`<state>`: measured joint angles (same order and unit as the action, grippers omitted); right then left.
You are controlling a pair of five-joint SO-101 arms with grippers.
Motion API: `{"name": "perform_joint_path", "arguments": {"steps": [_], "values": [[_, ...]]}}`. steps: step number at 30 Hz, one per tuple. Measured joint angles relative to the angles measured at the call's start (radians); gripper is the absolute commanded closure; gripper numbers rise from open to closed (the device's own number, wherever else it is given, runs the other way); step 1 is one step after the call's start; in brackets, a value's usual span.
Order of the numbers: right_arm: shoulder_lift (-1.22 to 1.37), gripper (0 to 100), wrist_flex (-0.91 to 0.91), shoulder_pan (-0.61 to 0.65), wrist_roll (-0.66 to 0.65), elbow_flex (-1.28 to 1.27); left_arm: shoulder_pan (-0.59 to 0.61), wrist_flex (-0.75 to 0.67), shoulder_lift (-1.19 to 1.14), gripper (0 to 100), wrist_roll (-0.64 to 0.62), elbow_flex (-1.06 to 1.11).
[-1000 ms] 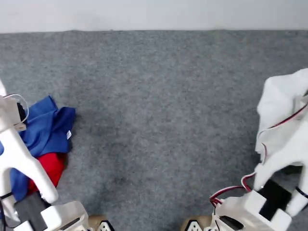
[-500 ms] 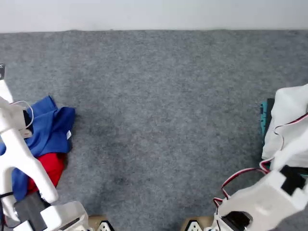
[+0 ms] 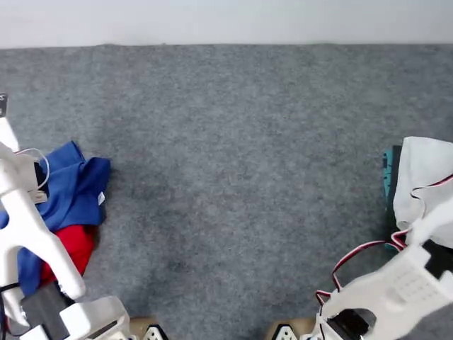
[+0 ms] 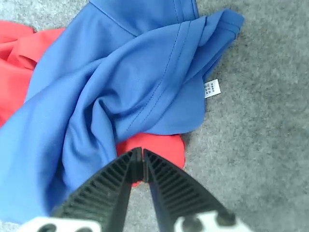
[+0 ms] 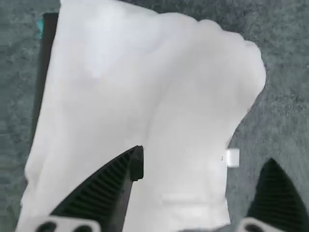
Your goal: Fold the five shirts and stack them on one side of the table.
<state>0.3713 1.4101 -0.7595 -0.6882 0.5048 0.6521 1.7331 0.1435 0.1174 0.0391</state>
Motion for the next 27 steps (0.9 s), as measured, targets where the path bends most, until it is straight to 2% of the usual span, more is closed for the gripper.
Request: {"name": "perform_joint_path", "arguments": {"steps": [4,5,7,10,21,27], "values": [[-0.060,97.2,0.107,0.028,-0.003,0.000,0.000,0.000,0.000,98,0.000,0.000],[-0.064,99.8,0.133,0.038,-0.003,0.000,0.000,0.000,0.000,98,0.000,0.000],[-0.066,95.2,0.173,0.061,-0.003,-0.005,0.000,0.000,0.000,98,0.000,0.000],[-0.055,99.4,0.218,0.080,-0.005,-0.005,0.000,0.000,0.000,98,0.000,0.000],[0.130,99.0,0.226,0.081,0.012,-0.005,0.000,0.000,0.000,98,0.000,0.000],[0.186,99.0,0.299,0.132,0.044,-0.005,0.000,0.000,0.000,98,0.000,0.000]]}}
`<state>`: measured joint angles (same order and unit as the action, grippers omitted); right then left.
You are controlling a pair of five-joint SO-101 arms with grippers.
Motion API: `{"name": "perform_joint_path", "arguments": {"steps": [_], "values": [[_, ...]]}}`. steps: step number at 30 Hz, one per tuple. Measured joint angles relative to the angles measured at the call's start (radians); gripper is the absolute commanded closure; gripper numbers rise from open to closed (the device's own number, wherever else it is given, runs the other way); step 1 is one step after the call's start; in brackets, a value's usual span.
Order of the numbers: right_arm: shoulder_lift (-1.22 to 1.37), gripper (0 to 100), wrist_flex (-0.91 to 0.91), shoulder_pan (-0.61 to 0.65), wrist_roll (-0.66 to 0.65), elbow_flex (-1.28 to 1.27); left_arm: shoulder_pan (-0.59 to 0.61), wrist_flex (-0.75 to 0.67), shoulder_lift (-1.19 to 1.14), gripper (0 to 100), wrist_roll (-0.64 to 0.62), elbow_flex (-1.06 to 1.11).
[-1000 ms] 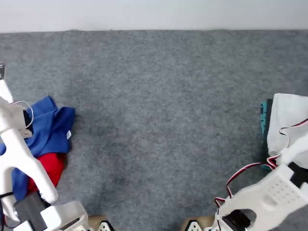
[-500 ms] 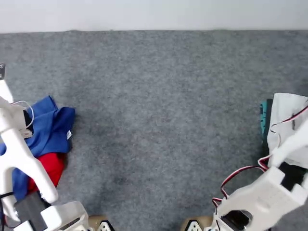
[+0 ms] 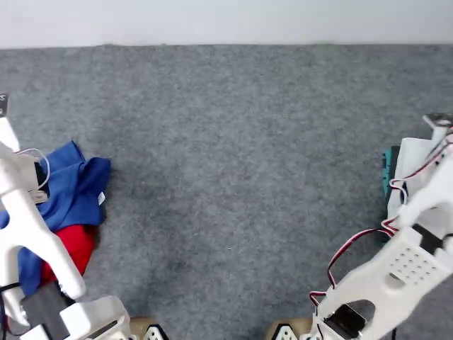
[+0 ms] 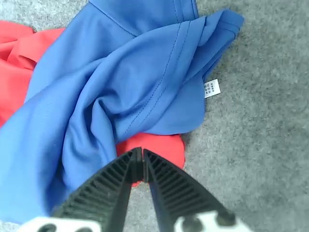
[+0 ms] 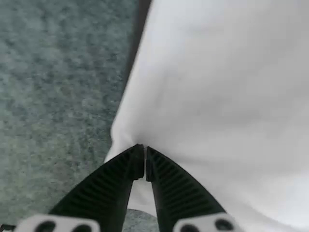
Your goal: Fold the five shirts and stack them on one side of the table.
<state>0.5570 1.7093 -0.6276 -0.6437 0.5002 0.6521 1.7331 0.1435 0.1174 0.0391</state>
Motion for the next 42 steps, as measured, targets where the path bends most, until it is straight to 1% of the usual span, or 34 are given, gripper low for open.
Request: {"name": "perform_joint_path", "arguments": {"steps": [6,12,17,20,24,27,30,34,37,39,42], "values": [[-0.080,99.0,0.021,0.003,0.002,0.055,0.000,0.000,0.000,98,0.000,0.000],[-0.170,99.0,-0.041,-0.008,0.005,0.084,0.000,0.000,0.003,98,0.000,0.000],[-0.255,99.0,0.041,-0.003,0.012,0.084,-0.002,0.000,0.069,98,0.000,0.000],[-0.307,99.0,0.044,0.021,0.037,0.071,0.000,0.000,0.097,98,0.006,0.000],[-0.404,99.0,0.044,0.074,0.091,-0.029,0.000,0.000,0.100,98,0.152,0.000],[-0.508,99.0,0.044,0.121,0.106,-0.155,0.012,0.000,0.100,92,0.259,0.021],[-0.637,99.0,0.044,0.164,0.107,-0.315,0.074,0.000,0.100,88,0.319,0.040],[-0.810,99.0,0.044,0.203,0.107,-0.548,0.176,0.000,0.064,84,0.477,0.069],[-0.927,99.0,0.044,0.206,0.107,-0.700,0.244,0.000,-0.005,80,0.580,0.069],[-0.997,99.0,0.044,0.206,0.107,-0.779,0.267,-0.002,-0.057,79,0.623,0.069],[-1.094,99.0,0.044,0.206,0.107,-0.870,0.279,-0.028,-0.129,79,0.643,0.069]]}}
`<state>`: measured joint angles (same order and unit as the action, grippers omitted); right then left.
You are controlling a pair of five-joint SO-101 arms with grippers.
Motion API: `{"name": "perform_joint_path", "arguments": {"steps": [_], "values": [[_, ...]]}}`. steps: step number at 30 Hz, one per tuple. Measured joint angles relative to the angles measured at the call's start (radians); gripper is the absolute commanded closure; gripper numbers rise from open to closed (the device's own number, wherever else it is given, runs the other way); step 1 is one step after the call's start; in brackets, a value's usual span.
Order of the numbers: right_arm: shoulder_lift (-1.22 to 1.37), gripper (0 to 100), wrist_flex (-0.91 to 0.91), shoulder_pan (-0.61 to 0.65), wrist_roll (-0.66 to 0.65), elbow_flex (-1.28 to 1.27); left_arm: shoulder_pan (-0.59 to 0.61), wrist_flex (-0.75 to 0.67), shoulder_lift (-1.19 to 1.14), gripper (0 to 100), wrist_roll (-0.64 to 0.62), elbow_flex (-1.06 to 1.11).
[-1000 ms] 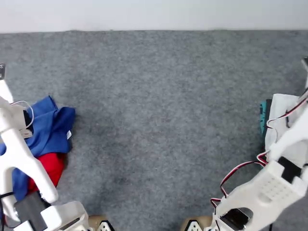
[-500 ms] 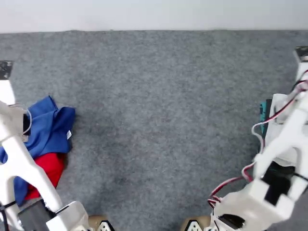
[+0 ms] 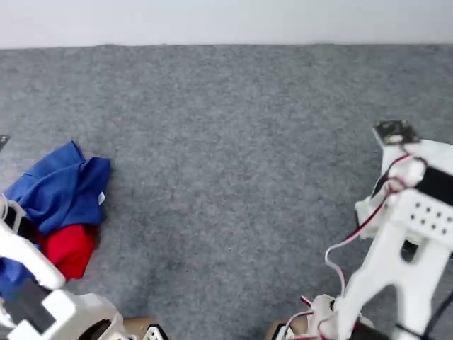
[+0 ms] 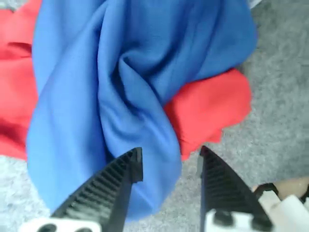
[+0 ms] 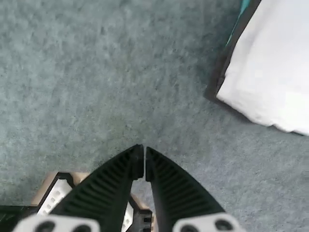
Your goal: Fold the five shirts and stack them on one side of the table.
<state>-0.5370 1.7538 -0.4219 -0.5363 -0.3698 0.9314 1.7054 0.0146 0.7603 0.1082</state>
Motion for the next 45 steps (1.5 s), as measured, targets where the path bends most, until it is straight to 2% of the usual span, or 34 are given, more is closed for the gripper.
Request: {"name": "perform_joint_path", "arguments": {"steps": [6,11,17,23,27,35,45], "values": [[-0.143,99.0,0.000,0.000,0.000,-0.087,0.003,-0.114,-0.153,82,0.006,0.000],[-0.222,99.0,0.000,0.000,0.000,-0.135,-0.008,-0.187,-0.192,99,0.006,0.000],[-0.293,99.0,0.000,0.000,0.009,-0.181,-0.046,-0.198,-0.192,99,0.008,0.000],[-0.327,99.0,0.000,0.000,0.066,-0.181,-0.086,-0.164,-0.032,99,0.008,-0.020],[-0.327,99.0,0.000,0.000,0.078,-0.181,-0.132,-0.161,0.160,99,-0.068,-0.049],[-0.327,99.0,0.000,0.000,0.078,-0.181,-0.338,-0.170,0.476,99,-0.275,-0.083],[-0.327,99.0,0.002,0.000,0.078,-0.181,-0.732,-0.253,0.638,99,-0.399,-0.083]]}}
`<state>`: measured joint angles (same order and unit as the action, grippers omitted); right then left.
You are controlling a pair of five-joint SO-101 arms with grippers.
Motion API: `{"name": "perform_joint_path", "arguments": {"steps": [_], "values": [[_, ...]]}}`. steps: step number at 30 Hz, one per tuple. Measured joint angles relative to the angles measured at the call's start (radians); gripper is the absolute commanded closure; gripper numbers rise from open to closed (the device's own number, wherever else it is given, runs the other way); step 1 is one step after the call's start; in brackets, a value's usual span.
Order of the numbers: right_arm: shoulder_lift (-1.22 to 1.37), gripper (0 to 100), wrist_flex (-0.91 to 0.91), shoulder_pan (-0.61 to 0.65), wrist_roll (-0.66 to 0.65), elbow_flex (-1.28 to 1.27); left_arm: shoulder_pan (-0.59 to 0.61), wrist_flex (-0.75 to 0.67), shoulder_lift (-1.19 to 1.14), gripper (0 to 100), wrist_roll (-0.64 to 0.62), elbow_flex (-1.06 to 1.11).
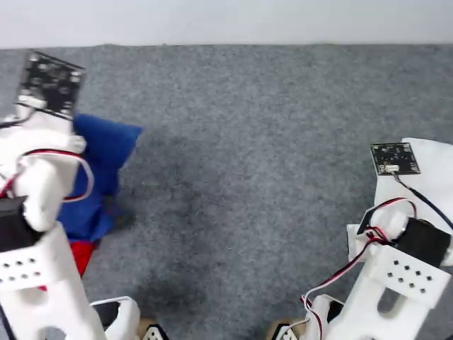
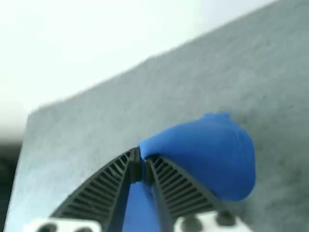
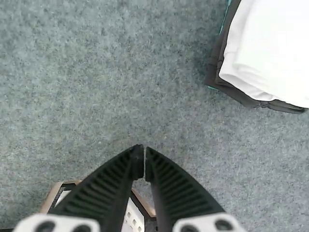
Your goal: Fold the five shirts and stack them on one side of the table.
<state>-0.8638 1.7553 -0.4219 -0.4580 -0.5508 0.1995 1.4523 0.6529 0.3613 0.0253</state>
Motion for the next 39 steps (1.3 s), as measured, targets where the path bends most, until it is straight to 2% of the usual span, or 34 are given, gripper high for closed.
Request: {"name": "perform_joint_path", "arguments": {"steps": [9,15,19,25,30,35,39], "values": [[0.000,99.0,0.000,0.000,0.000,0.000,-0.293,-0.043,0.003,99,-0.071,-0.114],[0.000,99.0,0.000,0.000,0.000,0.000,-0.316,-0.118,-0.041,99,-0.071,0.031],[0.000,99.0,0.000,0.000,0.000,0.000,-0.252,-0.180,-0.135,98,-0.103,0.143],[0.000,99.0,0.000,0.000,0.000,0.000,-0.071,-0.189,-0.226,98,-0.106,0.255],[0.000,99.0,0.002,0.005,0.000,0.000,0.077,-0.181,-0.227,98,-0.025,0.308],[0.000,99.0,0.002,0.104,0.038,-0.003,0.167,-0.107,-0.229,86,0.046,0.308],[0.000,99.0,0.002,0.233,0.109,-0.003,0.241,0.003,-0.229,81,0.051,0.272]]}}
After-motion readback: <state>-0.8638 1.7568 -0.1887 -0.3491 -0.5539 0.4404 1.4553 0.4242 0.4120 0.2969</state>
